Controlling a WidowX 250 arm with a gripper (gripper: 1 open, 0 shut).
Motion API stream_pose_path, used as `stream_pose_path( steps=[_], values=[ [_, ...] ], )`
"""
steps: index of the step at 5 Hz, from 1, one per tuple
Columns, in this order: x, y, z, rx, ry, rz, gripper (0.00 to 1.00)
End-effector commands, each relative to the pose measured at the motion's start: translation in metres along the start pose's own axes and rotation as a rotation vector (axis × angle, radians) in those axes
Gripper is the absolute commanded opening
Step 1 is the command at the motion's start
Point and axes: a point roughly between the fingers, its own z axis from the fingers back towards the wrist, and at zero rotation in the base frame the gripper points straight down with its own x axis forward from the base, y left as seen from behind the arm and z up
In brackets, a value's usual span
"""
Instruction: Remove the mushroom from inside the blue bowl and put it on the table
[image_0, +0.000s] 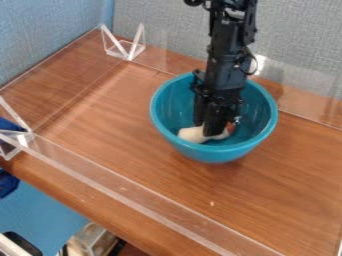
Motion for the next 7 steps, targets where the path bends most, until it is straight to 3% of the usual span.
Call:
stream_pose_path(
  steps=[1,7],
  values=[
    [-0.004,0.003,0.025,0.035,-0.063,0.016,0.00],
    [-0.012,-0.006,0.047,0.064,-0.096,0.049,0.00]
  ],
)
